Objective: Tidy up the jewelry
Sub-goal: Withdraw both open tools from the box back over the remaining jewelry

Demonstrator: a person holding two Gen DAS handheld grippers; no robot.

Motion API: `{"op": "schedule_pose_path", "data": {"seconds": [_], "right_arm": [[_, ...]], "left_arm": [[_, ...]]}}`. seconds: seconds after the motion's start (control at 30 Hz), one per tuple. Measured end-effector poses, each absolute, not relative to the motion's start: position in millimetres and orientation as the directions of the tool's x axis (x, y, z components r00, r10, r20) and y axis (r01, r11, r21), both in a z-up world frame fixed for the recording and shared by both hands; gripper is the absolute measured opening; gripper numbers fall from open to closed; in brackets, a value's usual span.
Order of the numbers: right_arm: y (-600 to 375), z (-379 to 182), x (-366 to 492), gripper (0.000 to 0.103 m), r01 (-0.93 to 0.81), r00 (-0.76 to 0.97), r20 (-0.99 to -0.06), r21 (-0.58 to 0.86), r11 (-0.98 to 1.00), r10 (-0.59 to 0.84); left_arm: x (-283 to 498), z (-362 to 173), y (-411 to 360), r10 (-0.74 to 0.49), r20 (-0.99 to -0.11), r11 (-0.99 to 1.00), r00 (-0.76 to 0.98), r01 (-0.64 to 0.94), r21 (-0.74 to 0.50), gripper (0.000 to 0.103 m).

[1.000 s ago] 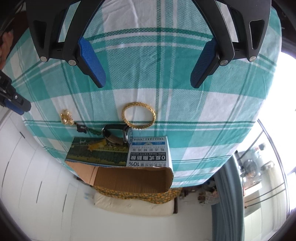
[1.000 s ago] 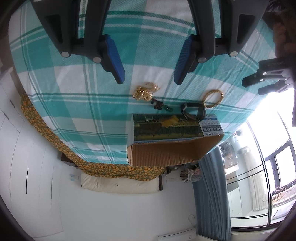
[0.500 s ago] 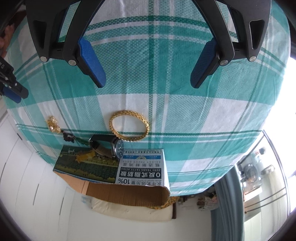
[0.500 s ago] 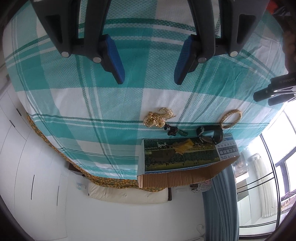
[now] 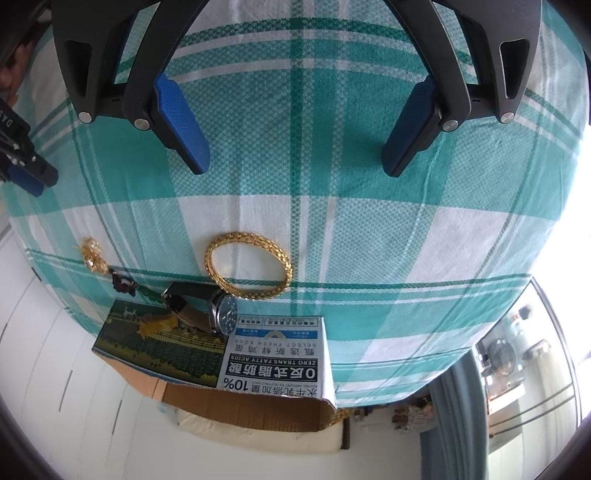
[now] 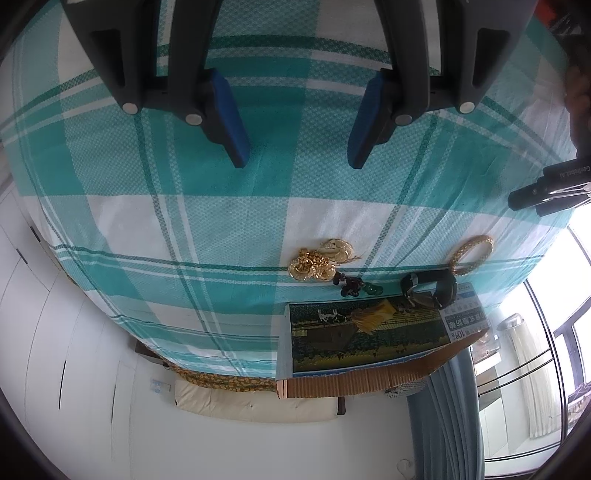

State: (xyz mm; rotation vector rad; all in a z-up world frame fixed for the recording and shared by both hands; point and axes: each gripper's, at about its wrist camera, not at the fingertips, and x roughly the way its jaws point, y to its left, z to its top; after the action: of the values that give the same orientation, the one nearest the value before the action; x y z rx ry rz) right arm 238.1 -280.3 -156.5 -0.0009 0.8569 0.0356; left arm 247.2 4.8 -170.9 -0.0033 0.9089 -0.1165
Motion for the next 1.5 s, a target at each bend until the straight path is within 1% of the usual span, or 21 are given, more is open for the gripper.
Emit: {"op": "schedule_pose_path", "data": {"seconds": [0.17,0.27,0.5,0.57,0.9,1.23,1.4,1.5], "right_arm": [[-282,-157,238,0.057,-0.030,0.655,-0.755,0.027,0.999,0.040],[-282,-157,238,0.059,-0.028,0.654,-0.755,0.028,0.999,0.040],[-278,-158,240,0.076,-0.055,0.642,-0.765,0.026,0.998,0.056],[-277,-159,240,0.077,-0.062,0.638,-0.768,0.021,0.998,0.055],[-271,-161,242,0.081,-0.077,0.627,-0.778,-0.020,0.997,0.033],[-270,-161,241,0.082,-0.079,0.626,-0.779,-0.028,0.996,0.028],[-271,-160,241,0.082,-0.079,0.629,-0.777,-0.013,0.997,0.040],[-269,-161,241,0.082,-0.081,0.627,-0.778,-0.025,0.996,0.032]], "left_arm": [[250,-174,-7,-0.072,-0.806,0.992,0.587,0.127,0.004,0.103],[249,-173,-7,-0.073,-0.807,0.992,0.586,0.129,0.004,0.103],[248,-173,-7,-0.072,-0.806,0.992,0.587,0.126,0.004,0.103],[248,-173,-8,-0.072,-0.806,0.992,0.587,0.127,0.004,0.103],[248,-173,-8,-0.072,-0.806,0.992,0.587,0.127,0.004,0.103],[248,-173,-8,-0.074,-0.806,0.992,0.587,0.128,0.002,0.103],[250,-174,-5,-0.093,-0.806,0.990,0.585,0.138,-0.015,0.103],[249,-172,0,-0.127,-0.796,0.989,0.592,0.136,-0.056,0.103]]}}
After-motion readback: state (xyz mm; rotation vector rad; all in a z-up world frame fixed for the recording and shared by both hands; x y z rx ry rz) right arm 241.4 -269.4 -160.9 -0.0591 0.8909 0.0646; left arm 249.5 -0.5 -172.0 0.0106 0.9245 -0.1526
